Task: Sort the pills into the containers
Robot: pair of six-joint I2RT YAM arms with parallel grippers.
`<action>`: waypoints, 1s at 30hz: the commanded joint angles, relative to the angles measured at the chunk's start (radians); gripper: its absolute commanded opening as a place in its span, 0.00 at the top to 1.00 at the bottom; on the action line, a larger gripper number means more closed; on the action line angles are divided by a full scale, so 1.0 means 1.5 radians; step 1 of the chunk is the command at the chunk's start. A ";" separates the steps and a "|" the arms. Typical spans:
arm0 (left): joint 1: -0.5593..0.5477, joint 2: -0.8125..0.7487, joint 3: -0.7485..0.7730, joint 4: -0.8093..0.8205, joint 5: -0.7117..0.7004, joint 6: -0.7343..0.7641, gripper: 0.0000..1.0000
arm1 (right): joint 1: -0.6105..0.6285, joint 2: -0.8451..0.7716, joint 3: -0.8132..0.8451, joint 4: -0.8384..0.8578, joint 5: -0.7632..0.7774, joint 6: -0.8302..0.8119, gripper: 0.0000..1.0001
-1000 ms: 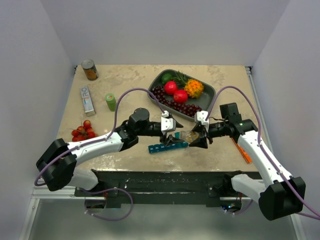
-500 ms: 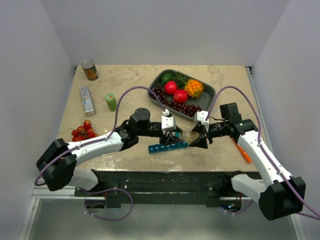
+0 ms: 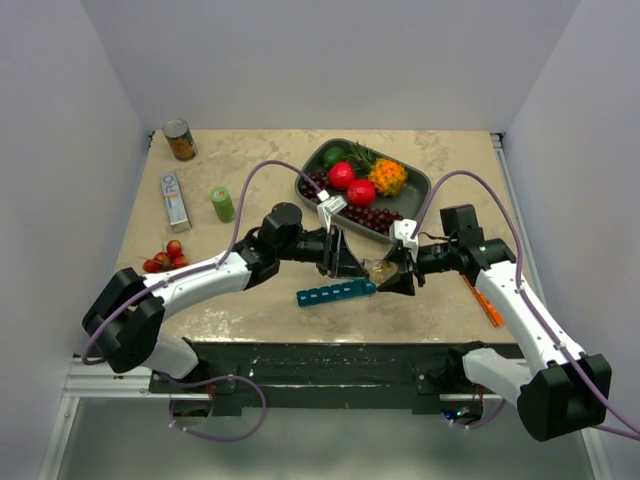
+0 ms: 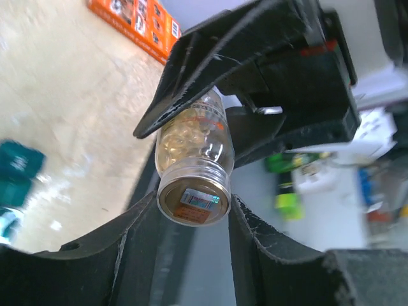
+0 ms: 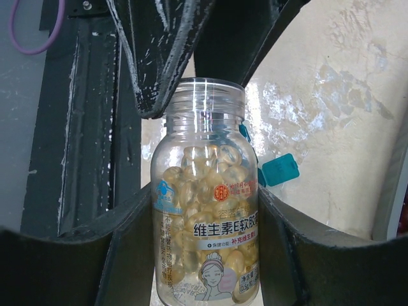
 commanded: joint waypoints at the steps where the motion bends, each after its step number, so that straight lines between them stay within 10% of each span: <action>1: -0.001 0.004 0.043 0.027 0.030 -0.340 1.00 | -0.001 -0.009 0.001 0.024 0.009 0.013 0.93; 19: 0.079 -0.086 -0.052 0.023 0.052 -0.386 1.00 | -0.003 -0.016 0.001 0.040 0.014 0.036 0.94; 30: 0.304 -0.087 -0.052 -0.456 -0.263 0.170 1.00 | -0.008 0.022 0.187 -0.038 0.044 0.079 0.95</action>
